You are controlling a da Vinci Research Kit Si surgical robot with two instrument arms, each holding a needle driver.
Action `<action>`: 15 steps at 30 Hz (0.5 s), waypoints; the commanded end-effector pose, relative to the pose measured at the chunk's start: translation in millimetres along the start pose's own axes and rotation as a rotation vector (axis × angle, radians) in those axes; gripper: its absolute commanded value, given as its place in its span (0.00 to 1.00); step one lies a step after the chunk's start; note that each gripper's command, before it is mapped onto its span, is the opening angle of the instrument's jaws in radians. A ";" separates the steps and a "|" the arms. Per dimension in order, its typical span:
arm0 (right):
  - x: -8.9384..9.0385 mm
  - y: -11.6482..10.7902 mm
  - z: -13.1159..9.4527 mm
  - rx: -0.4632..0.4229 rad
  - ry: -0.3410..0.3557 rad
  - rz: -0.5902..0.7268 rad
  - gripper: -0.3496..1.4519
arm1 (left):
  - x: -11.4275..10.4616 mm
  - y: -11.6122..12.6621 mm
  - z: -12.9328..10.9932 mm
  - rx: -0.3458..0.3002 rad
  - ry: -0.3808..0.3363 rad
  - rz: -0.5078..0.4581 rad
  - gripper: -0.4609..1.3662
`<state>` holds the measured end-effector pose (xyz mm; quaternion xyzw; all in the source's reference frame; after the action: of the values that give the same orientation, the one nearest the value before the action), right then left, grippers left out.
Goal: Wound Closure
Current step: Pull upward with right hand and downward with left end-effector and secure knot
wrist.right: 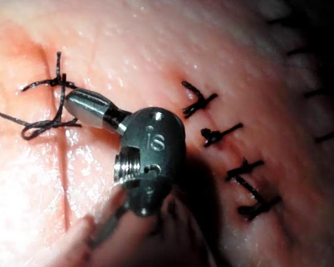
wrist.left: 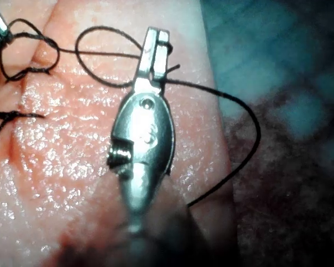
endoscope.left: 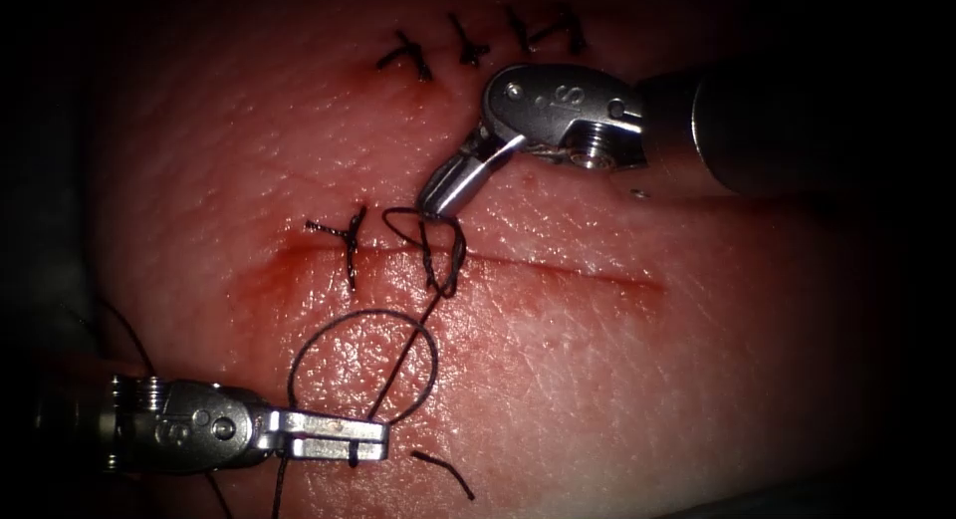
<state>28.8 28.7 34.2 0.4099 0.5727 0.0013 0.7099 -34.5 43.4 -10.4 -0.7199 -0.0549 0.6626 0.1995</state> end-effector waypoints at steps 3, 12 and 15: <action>-0.5 0.2 0.5 -0.035 0.000 0.029 0.00 | -0.5 1.1 0.2 -0.012 0.004 -0.012 0.06; -2.3 1.2 0.9 -0.184 0.010 0.096 0.00 | -1.6 5.3 0.1 -0.226 0.042 -0.174 0.06; -2.3 1.8 0.2 -0.238 0.019 0.115 0.00 | -2.6 6.8 0.1 -0.304 0.026 -0.237 0.06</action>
<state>29.0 28.9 37.2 0.3569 0.5508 0.1133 0.7459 -36.2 35.8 -10.1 -0.7394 -0.2394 0.6079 0.1625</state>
